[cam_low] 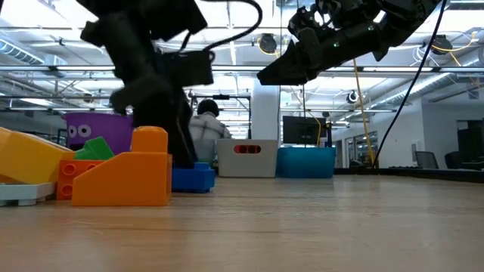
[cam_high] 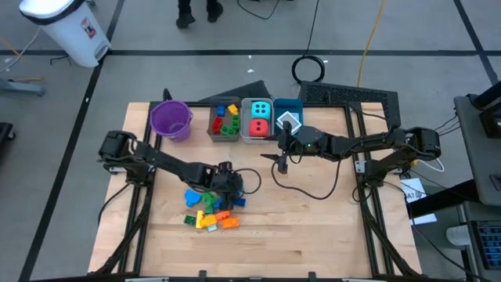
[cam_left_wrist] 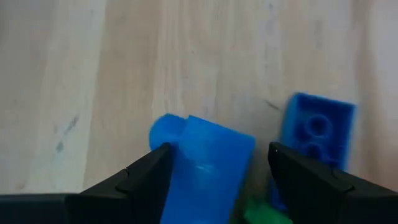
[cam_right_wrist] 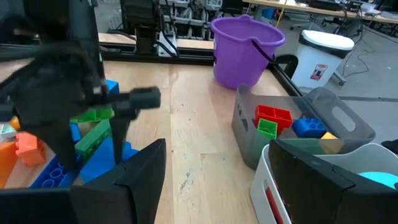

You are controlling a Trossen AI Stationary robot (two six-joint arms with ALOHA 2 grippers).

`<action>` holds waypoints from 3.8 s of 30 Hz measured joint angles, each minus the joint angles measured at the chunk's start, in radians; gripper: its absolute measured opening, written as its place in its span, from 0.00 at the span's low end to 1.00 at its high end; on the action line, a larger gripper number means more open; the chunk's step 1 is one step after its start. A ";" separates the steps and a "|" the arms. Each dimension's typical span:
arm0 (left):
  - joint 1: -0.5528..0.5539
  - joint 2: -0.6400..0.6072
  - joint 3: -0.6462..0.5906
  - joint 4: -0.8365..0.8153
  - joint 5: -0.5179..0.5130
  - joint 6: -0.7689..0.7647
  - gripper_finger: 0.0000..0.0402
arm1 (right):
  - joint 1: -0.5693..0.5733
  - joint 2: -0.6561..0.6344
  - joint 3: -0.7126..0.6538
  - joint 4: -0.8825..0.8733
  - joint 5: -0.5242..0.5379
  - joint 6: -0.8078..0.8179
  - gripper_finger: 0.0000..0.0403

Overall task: Pick & Place Toys
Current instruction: Put the blue game piece into the black bin

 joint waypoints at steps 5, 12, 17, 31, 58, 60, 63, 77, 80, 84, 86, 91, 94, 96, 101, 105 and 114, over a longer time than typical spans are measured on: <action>-0.001 0.064 0.002 0.025 -0.112 0.039 0.63 | 0.000 0.000 0.000 0.000 0.000 0.000 0.64; 0.011 0.090 0.002 0.037 -0.202 0.030 0.53 | 0.000 0.000 0.000 0.001 0.000 0.000 0.64; 0.023 0.085 0.002 0.057 -0.216 0.034 0.36 | 0.000 0.000 0.000 0.001 0.000 0.000 0.64; 0.055 -0.120 0.067 0.016 -0.298 0.138 0.03 | 0.000 0.000 0.000 0.001 0.000 0.000 0.64; 0.563 -0.194 0.068 0.039 -0.375 0.013 0.03 | 0.000 0.000 0.000 0.001 0.000 0.000 0.64; 0.589 -0.171 0.068 0.049 -0.356 0.005 0.06 | 0.000 0.000 0.000 0.001 0.000 0.000 0.64; 0.610 -0.152 0.068 0.055 -0.355 -0.013 0.18 | 0.000 0.000 0.000 0.000 0.000 0.000 0.64; 0.607 -0.148 0.068 0.039 -0.352 -0.020 0.66 | 0.000 0.000 0.000 -0.006 0.000 0.000 0.64; 0.612 -0.149 0.068 0.038 -0.323 -0.144 0.68 | 0.000 0.000 0.000 -0.006 0.000 0.000 0.64; 0.629 -0.142 0.068 0.034 -0.220 -0.206 0.69 | 0.000 0.000 0.000 -0.006 0.000 0.000 0.64; 0.631 -0.136 0.068 0.030 -0.182 -0.209 0.69 | 0.000 0.000 0.000 -0.007 0.000 0.000 0.64; 0.634 -0.139 0.069 0.022 -0.304 -0.082 0.69 | 0.000 0.000 0.000 -0.007 0.000 0.000 0.64; 0.632 -0.140 0.069 -0.012 -0.362 -0.232 0.69 | 0.000 0.000 0.000 -0.007 0.000 0.000 0.64; 0.638 -0.140 0.069 -0.014 -0.365 -0.253 0.69 | 0.000 0.000 0.000 -0.007 0.000 0.000 0.64; 0.637 -0.140 0.069 -0.013 -0.354 -0.208 0.69 | 0.000 0.000 0.000 -0.007 0.000 0.000 0.64; 0.622 -0.154 0.069 -0.012 -0.286 -0.204 0.69 | 0.000 0.000 0.000 -0.007 0.000 0.000 0.64; 0.507 -0.203 0.069 -0.020 0.160 -0.151 0.69 | 0.000 0.000 0.000 -0.007 0.000 0.000 0.64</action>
